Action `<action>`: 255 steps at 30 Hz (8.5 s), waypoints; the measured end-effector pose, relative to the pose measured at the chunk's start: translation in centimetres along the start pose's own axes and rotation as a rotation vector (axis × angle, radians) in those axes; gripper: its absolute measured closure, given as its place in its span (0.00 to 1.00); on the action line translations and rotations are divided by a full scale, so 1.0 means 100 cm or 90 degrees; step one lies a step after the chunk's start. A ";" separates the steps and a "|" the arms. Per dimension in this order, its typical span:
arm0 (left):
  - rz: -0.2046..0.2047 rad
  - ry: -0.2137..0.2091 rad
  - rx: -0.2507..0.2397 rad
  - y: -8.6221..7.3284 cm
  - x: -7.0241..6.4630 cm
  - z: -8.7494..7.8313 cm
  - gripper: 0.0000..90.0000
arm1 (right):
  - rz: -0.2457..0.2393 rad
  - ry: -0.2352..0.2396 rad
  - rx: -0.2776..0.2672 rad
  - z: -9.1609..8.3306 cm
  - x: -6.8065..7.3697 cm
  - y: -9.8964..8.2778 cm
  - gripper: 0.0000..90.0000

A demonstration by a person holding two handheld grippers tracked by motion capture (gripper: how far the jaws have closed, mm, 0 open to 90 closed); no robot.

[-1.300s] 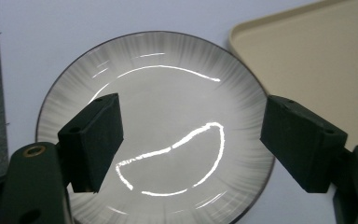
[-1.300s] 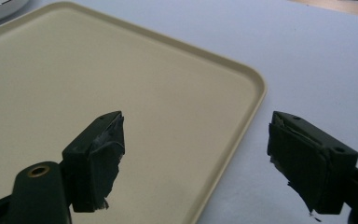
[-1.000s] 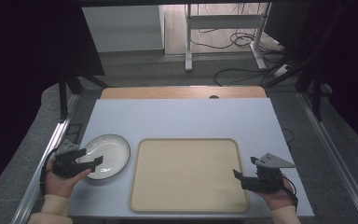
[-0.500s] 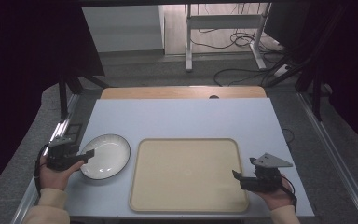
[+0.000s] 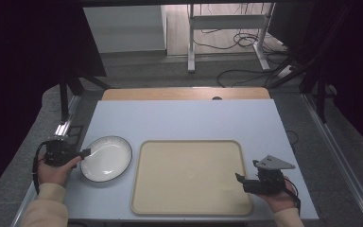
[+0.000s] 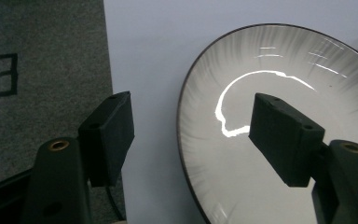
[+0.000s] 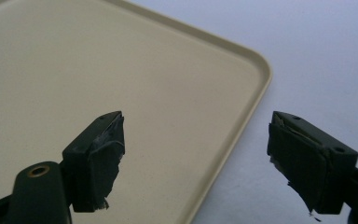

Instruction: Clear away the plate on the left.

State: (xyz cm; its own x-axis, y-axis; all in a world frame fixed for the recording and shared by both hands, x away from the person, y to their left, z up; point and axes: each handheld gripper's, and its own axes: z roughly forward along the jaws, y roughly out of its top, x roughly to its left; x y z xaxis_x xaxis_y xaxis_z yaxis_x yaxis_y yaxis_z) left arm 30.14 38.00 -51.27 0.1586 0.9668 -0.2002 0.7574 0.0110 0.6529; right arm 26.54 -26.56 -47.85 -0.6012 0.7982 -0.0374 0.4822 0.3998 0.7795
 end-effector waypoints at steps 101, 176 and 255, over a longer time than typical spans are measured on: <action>-0.098 -0.170 -0.043 0.010 0.004 0.004 0.92 | -0.005 -0.028 0.003 -0.002 -0.005 -0.002 0.22; -0.074 -0.295 -0.167 0.031 -0.047 -0.039 0.89 | 0.007 -0.039 -0.001 -0.001 -0.009 -0.002 0.22; 0.036 -0.436 -0.074 0.064 -0.207 0.023 0.88 | 0.022 -0.034 -0.006 -0.001 -0.015 -0.003 0.22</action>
State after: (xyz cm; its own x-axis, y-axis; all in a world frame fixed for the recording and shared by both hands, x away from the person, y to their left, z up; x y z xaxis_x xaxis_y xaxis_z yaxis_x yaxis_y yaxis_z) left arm 33.15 17.45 -44.63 0.5894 0.5880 -0.5540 0.6689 0.0293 0.7427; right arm 27.29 -27.93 -47.96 -0.5497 0.8343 -0.0432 0.4958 0.3675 0.7868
